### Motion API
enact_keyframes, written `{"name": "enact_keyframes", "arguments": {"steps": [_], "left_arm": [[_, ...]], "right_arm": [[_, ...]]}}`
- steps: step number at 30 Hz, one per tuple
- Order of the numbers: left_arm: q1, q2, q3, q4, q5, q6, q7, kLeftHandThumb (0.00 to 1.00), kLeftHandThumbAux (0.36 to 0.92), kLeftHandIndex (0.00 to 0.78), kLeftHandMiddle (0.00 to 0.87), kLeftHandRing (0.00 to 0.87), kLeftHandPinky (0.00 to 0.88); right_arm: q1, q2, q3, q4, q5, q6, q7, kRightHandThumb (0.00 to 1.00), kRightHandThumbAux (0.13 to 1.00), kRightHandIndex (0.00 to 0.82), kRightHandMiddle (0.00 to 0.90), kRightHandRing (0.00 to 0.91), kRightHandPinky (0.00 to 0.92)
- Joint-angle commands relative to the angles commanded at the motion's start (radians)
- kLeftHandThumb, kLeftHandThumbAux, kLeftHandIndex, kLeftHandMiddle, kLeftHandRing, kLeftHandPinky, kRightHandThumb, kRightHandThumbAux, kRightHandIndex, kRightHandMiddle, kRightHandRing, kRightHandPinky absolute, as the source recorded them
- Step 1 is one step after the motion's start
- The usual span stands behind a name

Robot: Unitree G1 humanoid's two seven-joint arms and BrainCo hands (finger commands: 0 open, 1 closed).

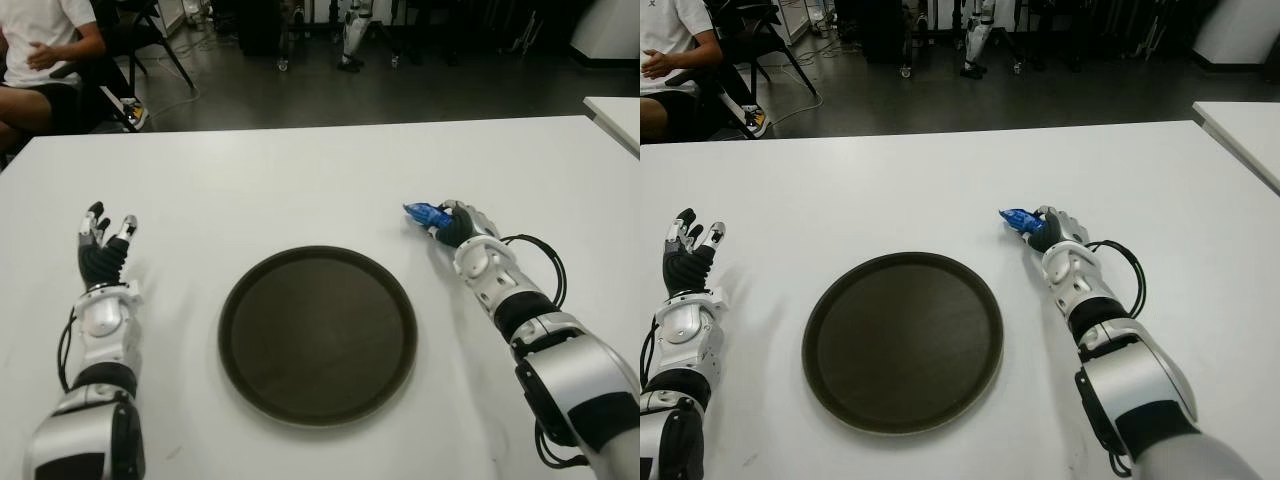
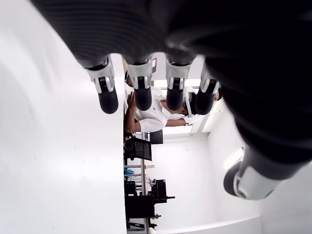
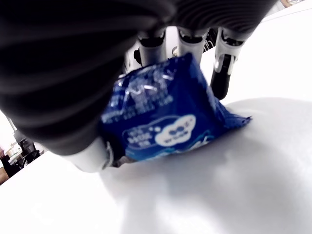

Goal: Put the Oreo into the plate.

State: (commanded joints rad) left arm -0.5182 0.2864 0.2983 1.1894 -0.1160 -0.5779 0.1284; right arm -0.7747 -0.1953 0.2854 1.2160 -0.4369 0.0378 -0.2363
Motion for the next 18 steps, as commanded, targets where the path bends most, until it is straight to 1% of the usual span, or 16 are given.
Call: {"name": "enact_keyframes", "arguments": {"steps": [6,18], "left_arm": [[0.001,-0.002,0.001,-0.001,0.000,-0.005,0.003,0.000,0.628,0.000,0.000,0.000,0.000],[-0.001,-0.001,0.004,0.001,-0.004,0.001,-0.001,0.000,0.625,0.000,0.000,0.000,0.000]], "right_arm": [[0.000,0.002,-0.014,-0.002,0.009,-0.001,-0.005,0.697,0.727,0.432,0.740,0.735,0.729],[0.001,0.004,-0.019,-0.003,0.012,-0.006,-0.021,0.699,0.725,0.434,0.752,0.749,0.744]]}}
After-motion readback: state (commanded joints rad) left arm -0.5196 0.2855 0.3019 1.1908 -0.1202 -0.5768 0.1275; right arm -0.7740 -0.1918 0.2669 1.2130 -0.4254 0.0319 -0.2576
